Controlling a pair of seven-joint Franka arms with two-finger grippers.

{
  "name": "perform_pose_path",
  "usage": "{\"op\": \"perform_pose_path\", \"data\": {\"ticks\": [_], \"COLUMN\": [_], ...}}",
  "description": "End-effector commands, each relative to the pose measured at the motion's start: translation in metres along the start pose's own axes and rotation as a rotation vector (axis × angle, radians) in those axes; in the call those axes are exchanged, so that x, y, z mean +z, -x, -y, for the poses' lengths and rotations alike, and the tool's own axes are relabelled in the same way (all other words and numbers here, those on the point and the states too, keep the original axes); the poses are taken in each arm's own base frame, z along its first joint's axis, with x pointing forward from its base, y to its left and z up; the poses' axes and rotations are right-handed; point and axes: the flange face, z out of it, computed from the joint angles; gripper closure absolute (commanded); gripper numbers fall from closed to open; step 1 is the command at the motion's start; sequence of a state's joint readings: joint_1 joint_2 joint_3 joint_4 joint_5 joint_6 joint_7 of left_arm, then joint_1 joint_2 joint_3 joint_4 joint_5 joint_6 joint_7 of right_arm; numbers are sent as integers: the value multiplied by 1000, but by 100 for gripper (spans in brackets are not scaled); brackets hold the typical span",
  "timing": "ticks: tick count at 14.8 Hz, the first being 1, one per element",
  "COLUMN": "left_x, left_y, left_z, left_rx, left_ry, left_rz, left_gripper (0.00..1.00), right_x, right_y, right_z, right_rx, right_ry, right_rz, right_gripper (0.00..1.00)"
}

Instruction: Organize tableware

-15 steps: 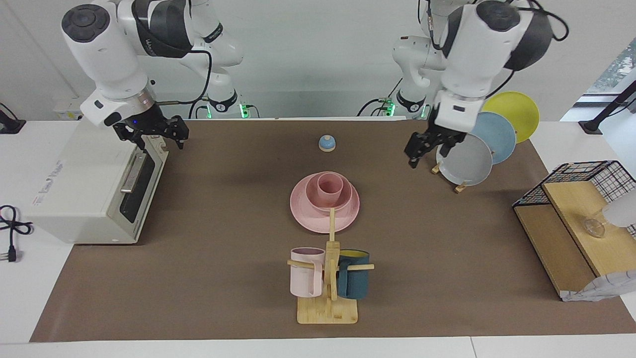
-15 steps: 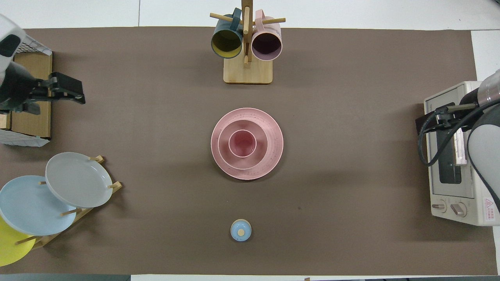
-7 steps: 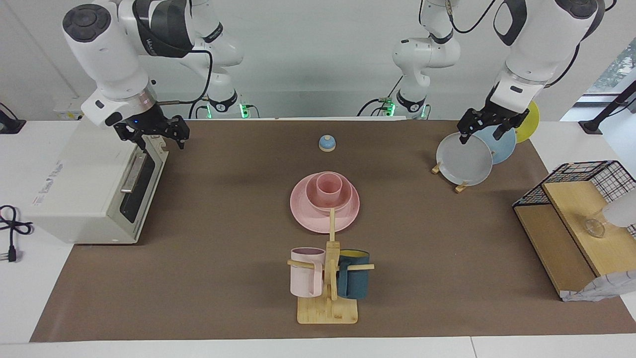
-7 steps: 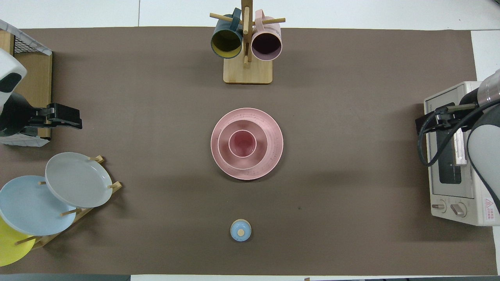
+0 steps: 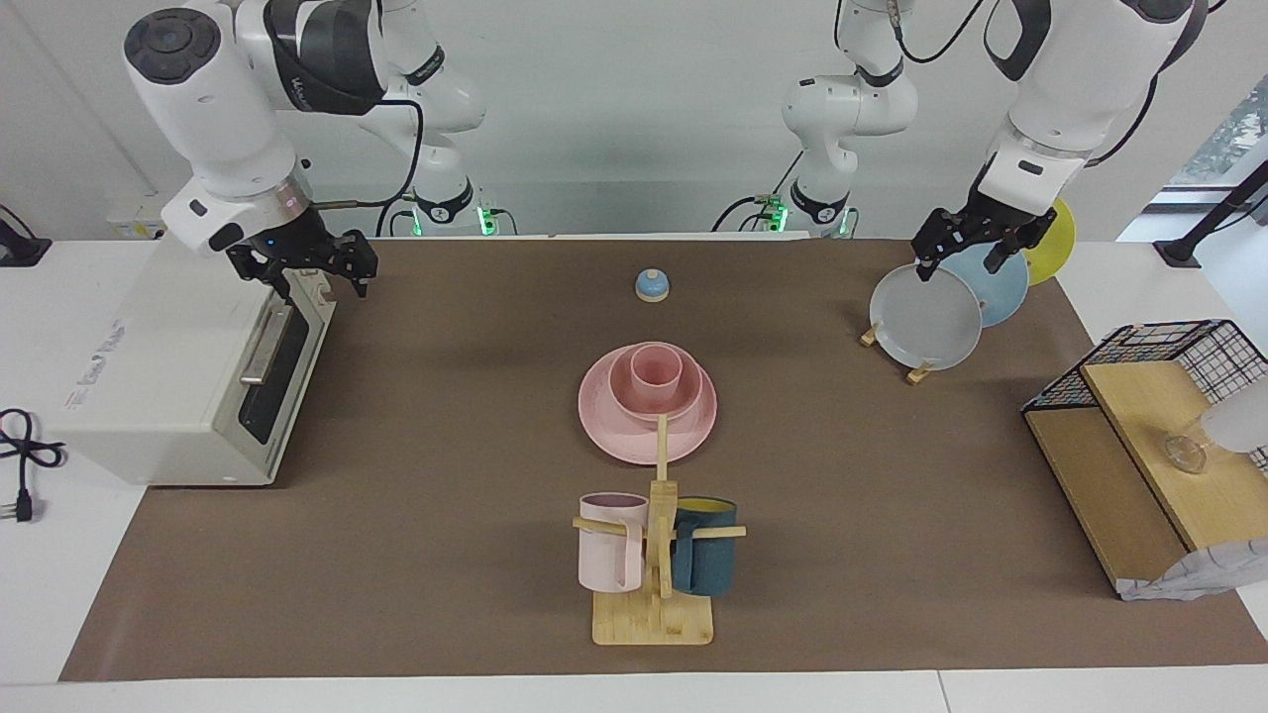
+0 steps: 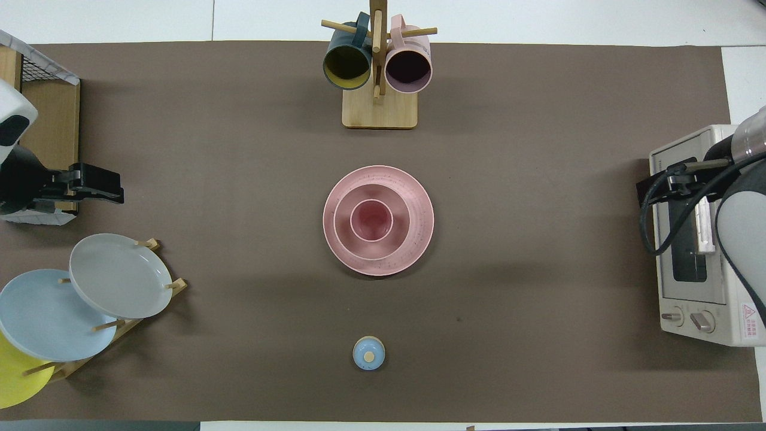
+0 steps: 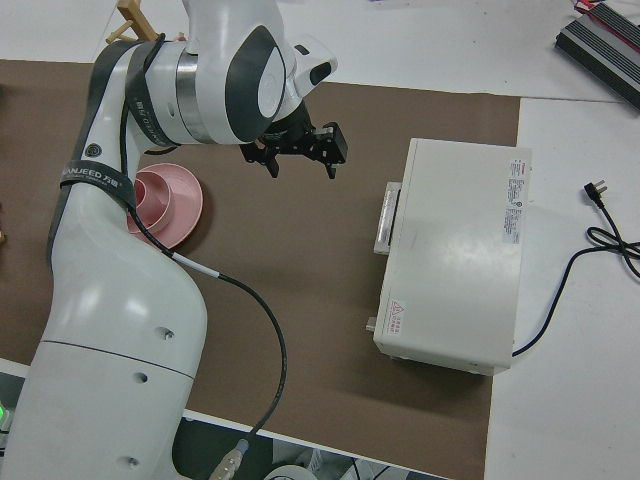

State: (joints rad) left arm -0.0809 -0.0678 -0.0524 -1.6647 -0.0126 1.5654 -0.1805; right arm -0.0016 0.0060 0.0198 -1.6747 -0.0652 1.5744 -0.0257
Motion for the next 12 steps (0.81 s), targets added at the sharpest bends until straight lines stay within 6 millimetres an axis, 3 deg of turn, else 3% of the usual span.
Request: {"op": "perform_pose_path", "data": {"ticks": [1, 3, 12], "left_x": [-14, -22, -25], "left_y": [-5, -3, -5], "left_z": [-1, -2, -1], "left_rx": [8, 11, 15], "left_ry": [-7, -8, 6], "left_rz": [31, 30, 11], "left_gripper": [0, 0, 0], "right_x": [-4, -4, -4], "right_y": [5, 5, 5], "right_z": [0, 0, 0], "right_rx": [-15, -15, -15], "right_ry": [-27, -27, -27], "right_rz": [-12, -12, -12], "right_gripper": [0, 0, 0]}}
